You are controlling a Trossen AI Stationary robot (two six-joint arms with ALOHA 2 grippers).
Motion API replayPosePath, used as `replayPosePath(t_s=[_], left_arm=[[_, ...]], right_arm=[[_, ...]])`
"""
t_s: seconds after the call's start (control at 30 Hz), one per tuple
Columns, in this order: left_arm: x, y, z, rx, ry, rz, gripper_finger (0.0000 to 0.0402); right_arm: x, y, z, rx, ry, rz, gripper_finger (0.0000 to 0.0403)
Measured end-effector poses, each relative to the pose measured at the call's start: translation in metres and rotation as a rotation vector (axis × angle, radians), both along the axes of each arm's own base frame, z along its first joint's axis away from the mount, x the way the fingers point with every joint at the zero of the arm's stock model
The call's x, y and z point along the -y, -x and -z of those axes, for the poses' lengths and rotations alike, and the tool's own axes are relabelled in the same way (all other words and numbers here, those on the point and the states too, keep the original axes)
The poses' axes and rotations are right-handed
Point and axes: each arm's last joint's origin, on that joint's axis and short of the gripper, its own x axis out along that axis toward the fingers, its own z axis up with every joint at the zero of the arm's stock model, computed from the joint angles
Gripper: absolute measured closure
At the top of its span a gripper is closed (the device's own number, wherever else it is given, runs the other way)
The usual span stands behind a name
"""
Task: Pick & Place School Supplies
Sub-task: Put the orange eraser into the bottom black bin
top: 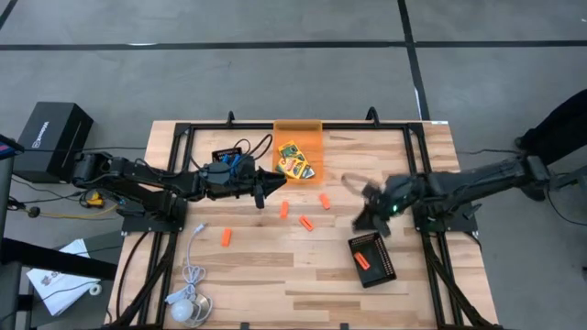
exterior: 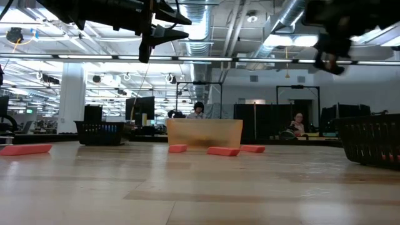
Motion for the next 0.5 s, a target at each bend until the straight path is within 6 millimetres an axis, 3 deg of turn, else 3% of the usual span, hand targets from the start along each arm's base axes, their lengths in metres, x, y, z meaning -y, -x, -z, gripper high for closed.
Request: replayPosePath(t_s=[0.1,0.2,0.4,0.5], left_arm=[[0.0,0.0,0.0,-0.001,0.0,0.0,0.0284],[0.0,0.0,0.0,-0.001,-0.002,0.0,0.0284],[0.0,0.0,0.0,-0.002,-0.003,-0.001,0.0284],[-0.001,0.0,0.0,-0.003,-0.004,-0.007,0.0284]], right_arm=[[0.018,0.0,-0.01,0.075,0.113,0.09,0.0314],[0.034,-0.003,-0.004,0.054,0.203,0.123,0.0383],[0.068,-0.023,0.028,-0.124,0.167,0.213,0.0397],[0.086,-0.038,0.045,-0.117,0.14,0.17,0.0401]])
